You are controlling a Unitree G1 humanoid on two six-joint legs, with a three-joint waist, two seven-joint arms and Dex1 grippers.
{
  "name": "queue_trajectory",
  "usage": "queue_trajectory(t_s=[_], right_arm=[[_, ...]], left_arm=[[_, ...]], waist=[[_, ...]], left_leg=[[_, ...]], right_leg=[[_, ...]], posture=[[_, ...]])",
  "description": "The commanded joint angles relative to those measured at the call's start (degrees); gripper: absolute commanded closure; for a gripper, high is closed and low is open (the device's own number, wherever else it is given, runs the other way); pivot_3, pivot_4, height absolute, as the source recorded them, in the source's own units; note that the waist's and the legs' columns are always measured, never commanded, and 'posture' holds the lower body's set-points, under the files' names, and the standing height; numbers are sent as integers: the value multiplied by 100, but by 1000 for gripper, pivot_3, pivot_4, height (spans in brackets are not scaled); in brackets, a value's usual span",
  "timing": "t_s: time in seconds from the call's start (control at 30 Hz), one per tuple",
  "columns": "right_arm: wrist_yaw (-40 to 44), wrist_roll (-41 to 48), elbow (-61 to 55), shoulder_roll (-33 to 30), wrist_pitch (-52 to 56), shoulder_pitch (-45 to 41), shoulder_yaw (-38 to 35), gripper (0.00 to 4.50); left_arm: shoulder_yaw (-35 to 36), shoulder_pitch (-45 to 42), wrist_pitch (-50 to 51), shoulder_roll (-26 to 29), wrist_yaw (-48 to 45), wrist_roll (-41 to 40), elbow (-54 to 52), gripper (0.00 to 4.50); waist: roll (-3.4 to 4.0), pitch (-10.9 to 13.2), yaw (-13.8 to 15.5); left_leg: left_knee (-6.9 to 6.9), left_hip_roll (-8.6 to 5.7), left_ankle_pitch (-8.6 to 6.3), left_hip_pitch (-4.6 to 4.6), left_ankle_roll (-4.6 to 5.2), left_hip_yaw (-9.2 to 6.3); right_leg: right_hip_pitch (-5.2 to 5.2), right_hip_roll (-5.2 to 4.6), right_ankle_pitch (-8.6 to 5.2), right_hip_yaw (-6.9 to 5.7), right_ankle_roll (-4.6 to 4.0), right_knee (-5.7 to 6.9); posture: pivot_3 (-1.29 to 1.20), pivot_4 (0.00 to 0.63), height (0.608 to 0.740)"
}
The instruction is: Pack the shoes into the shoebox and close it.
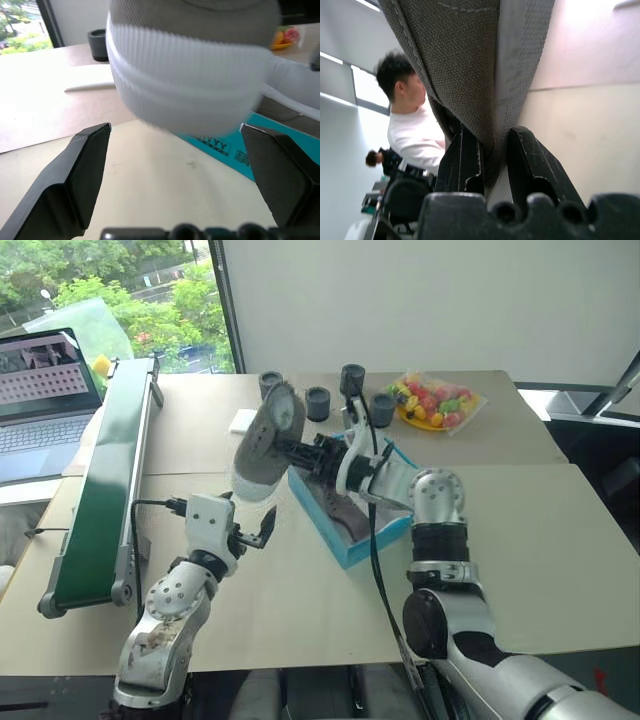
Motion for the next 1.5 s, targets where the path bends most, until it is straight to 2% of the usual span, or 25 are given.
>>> queue_trajectory(t_s=[0.03,0.1,0.2,0.37,0.57,0.77,1.07,1.37,1.5], right_arm=[[42,-97,213,-411,-564,-586,-199,4145],[211,-314,338,-690,-689,-718,-7,4145],[1195,-1250,203,-1682,-700,-918,1380,4145],[2592,-2250,412,-2903,-414,-1333,3108,4145],[3502,-2964,1084,-3085,-394,-1469,4038,4145],[4011,-3168,1766,-2793,102,-1574,4280,4145],[4415,-4080,3506,-2673,-1246,-2655,4309,4145],[5185,-4364,3801,-2584,-1336,-3094,4118,4145],[5428,-4454,3681,-2519,-1205,-2960,4202,4145]], left_arm=[[54,93,-29,168,-175,-35,-351,21],[32,155,-37,217,-211,-13,-357,21],[11,289,-101,339,-261,106,-290,21],[-41,283,-95,397,-346,118,-260,21],[-196,304,-179,291,-364,181,-167,21],[-233,336,-178,215,-324,211,-193,21],[-335,453,-260,63,-250,313,-208,21],[-377,383,-291,-30,-250,387,-123,21],[-342,320,-273,-17,-267,382,-119,21]], waist=[[1,1,3],[1,0,0],[4,2,-2],[20,13,-27],[20,13,-31],[21,14,-1],[22,14,14],[24,16,-18],[26,17,-12]], left_leg=[[0,0,0,0,0,-1],[-2,1,0,1,0,0],[-2,-1,-1,-2,1,2],[-2,-1,-1,-3,1,3],[-2,1,-1,4,1,5],[-2,0,-1,0,2,3],[1,-3,-1,3,1,3],[0,-2,-1,1,1,3],[0,-3,-1,-1,1,3]], right_leg=[[0,1,0,-1,0,-1],[1,1,-1,-1,0,-3],[3,-1,-2,0,2,-9],[-2,-1,-3,1,2,-7],[3,0,-3,5,1,-6],[0,-2,-3,4,1,-6],[1,-3,-3,3,1,-3],[-3,-2,-3,5,1,-1],[-4,-3,-3,4,1,-1]], posture=[[0,150,740],[0,150,740],[0,150,740],[0,150,740],[0,150,740],[0,150,740],[0,150,740],[0,150,740],[0,150,740]])
